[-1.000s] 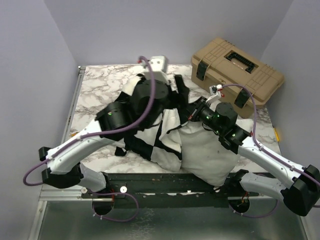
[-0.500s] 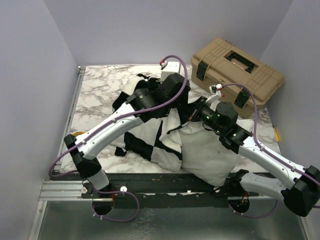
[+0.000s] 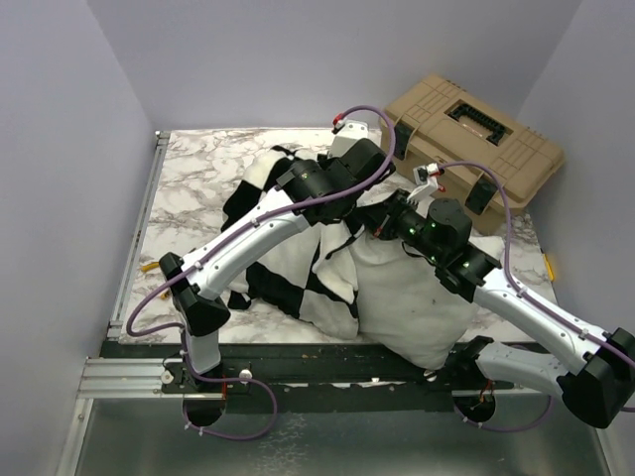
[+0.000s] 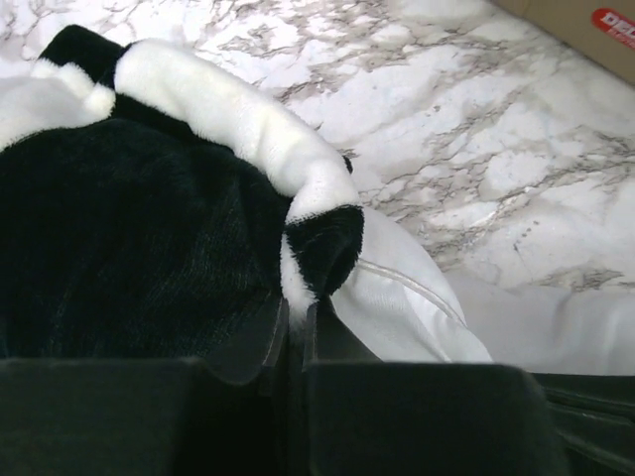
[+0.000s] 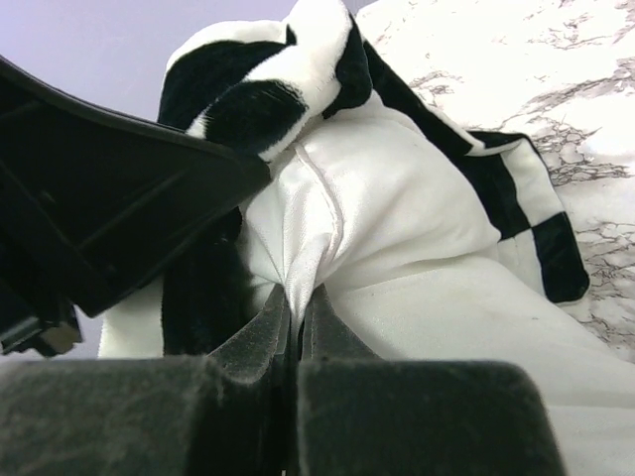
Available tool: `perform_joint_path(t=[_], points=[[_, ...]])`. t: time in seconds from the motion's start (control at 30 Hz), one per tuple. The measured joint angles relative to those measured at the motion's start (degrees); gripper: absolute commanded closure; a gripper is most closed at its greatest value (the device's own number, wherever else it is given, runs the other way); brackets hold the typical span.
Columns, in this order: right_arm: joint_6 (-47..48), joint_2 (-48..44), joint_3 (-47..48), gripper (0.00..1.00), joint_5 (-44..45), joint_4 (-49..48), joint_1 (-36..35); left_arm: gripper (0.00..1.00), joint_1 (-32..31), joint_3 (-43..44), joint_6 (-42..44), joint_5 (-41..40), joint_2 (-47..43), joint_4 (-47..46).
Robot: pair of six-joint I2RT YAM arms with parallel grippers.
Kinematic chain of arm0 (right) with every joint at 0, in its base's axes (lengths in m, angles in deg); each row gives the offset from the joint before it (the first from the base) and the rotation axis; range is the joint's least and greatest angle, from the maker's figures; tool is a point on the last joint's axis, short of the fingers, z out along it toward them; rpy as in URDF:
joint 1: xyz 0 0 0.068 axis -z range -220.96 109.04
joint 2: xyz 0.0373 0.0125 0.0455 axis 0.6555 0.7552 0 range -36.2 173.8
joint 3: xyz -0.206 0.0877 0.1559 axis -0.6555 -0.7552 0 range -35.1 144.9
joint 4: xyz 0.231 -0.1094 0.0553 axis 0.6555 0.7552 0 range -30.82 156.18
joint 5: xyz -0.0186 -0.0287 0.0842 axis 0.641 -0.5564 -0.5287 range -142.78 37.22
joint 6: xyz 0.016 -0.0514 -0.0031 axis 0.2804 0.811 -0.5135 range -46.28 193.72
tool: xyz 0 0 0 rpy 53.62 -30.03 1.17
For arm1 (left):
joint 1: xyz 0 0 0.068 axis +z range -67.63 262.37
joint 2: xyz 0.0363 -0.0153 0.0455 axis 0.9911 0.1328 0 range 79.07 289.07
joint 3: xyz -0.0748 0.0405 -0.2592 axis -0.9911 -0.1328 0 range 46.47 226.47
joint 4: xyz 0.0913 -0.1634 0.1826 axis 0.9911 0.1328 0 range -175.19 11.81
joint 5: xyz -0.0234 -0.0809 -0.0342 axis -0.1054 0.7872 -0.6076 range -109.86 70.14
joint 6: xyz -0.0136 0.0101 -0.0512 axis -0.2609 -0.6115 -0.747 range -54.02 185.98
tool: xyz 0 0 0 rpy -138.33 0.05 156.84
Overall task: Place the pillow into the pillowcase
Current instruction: Stuff the pillow into the pillowcase.
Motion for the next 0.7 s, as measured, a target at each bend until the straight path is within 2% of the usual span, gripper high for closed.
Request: perform_joint_path(t=[0.1,0.27,0.43,0.57,0.7], points=[[-0.2,0.2,0.3,1.00,-0.5,-0.3,0.0,1.00,0.0,0.8,1.2,2.5,-1.1,-1.1],[-1.6,1.5,0.3,1.00,-2.5,-2.6,0.0,1.00,0.3,-2.2,2.7,12.8,-7.0,-7.5],[-5.5,3.3,0.3,1.00,-4.9,-8.9,0.0,1.00,0.3,-4.2,1.6,22.3,-11.9,-13.7],[-8.6,3.8,0.3,1.00,-4.9,-14.6,0.2,1.00,-1.3,2.0,0.1,26.8,-8.5,-15.4],[-10.7,3.7,0.3,1.00,-2.4,-18.3,0.7,1.00,-5.9,10.7,-0.6,25.7,-2.0,-15.7]])
